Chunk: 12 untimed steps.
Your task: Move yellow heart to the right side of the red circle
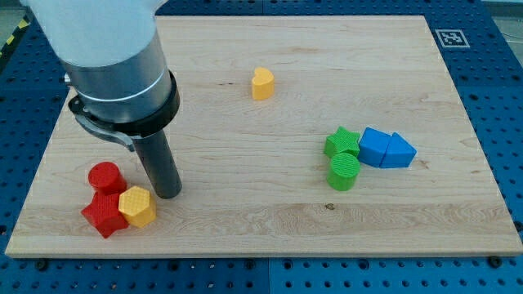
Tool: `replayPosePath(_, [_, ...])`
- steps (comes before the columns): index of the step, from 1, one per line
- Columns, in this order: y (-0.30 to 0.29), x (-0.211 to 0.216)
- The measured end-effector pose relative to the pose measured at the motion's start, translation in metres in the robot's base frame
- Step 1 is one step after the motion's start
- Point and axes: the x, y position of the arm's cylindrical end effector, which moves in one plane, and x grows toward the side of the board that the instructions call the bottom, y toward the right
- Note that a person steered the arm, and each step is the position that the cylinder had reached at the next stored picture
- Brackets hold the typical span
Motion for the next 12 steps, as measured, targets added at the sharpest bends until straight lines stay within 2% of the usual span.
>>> replayPosePath(1, [0.056, -0.037])
replayPosePath(3, [0.224, -0.135])
replayPosePath(4, [0.267, -0.191])
replayPosePath(5, [0.229, -0.211])
replayPosePath(6, [0.152, -0.207])
replayPosePath(7, [0.084, -0.176])
replayPosePath(8, [0.043, -0.139])
replayPosePath(10, [0.043, -0.135])
replayPosePath(11, [0.04, -0.103])
replayPosePath(12, [0.044, -0.101])
